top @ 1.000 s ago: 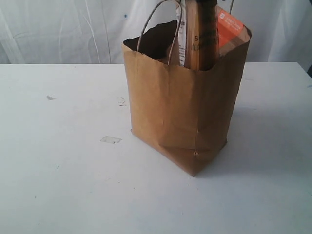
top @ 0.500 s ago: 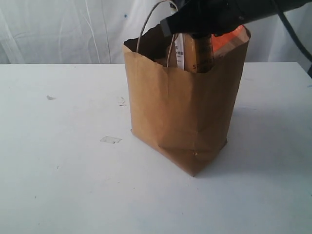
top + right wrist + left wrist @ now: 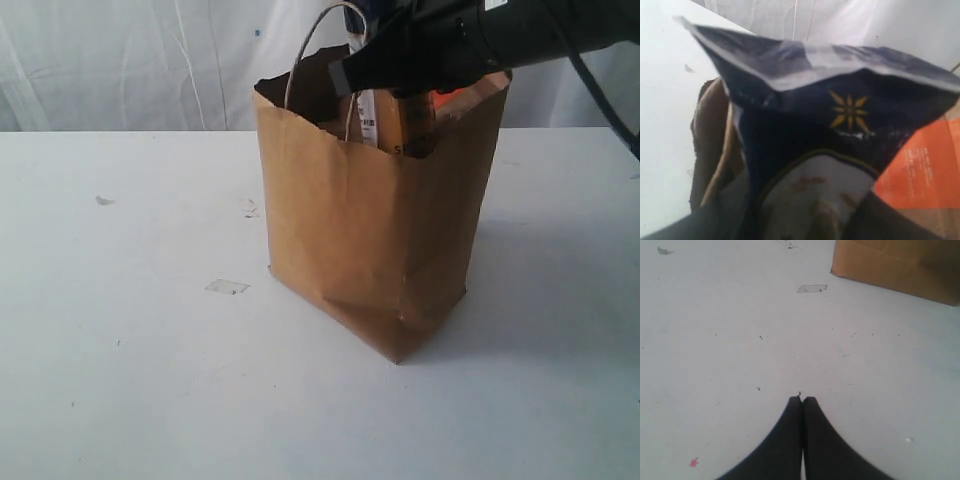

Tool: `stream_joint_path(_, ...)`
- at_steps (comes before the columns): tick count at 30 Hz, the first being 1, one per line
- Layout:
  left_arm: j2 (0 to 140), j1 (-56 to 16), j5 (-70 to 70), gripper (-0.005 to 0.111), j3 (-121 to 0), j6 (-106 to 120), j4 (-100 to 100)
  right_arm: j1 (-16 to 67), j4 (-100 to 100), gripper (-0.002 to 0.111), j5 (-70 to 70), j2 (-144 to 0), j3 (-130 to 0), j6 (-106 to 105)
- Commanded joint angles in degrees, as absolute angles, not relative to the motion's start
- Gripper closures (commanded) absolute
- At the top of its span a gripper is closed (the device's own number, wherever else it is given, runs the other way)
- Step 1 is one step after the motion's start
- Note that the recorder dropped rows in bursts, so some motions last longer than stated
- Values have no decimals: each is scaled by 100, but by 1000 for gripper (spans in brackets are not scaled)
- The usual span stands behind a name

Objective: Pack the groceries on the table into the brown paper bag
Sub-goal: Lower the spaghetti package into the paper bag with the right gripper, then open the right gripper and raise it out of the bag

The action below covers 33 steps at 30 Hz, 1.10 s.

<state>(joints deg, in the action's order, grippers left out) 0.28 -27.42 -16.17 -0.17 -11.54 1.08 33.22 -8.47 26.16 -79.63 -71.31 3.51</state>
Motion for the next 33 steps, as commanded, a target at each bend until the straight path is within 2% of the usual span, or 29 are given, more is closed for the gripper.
stream_joint_path(1, 0, -2731, -1619, 107, 0, -1152, 65, 3317, -918, 108, 3114, -7959, -6974, 349)
stream_joint_path(13, 0, -2731, -1619, 107, 0, -1152, 65, 3190, -1116, 107, 2751, -7948, -6763, 333)
stream_joint_path(15, 0, -2731, -1619, 107, 0, -1152, 65, 3190, -1116, 100, 2700, -7948, -6763, 333)
stream_joint_path(17, 0, -2731, -1619, 107, 0, -1152, 65, 3190, -1116, 87, 2626, -7937, -6777, 333)
stream_joint_path(19, 0, -2731, -1619, 107, 0, -1152, 65, 3190, -1116, 68, 2597, -7937, -6850, 333)
stream_joint_path(22, 0, -2731, -1619, 107, 0, -1152, 65, 3190, -1154, 45, 2574, -7937, -6945, 333)
stream_joint_path(24, 0, -2731, -1619, 107, 0, -1152, 65, 3190, -1165, 41, 2539, -7937, -6983, 333)
stream_joint_path(33, 0, -2731, -1619, 107, 0, -1152, 65, 3190, -1165, 42, 2597, -7911, -7021, 333)
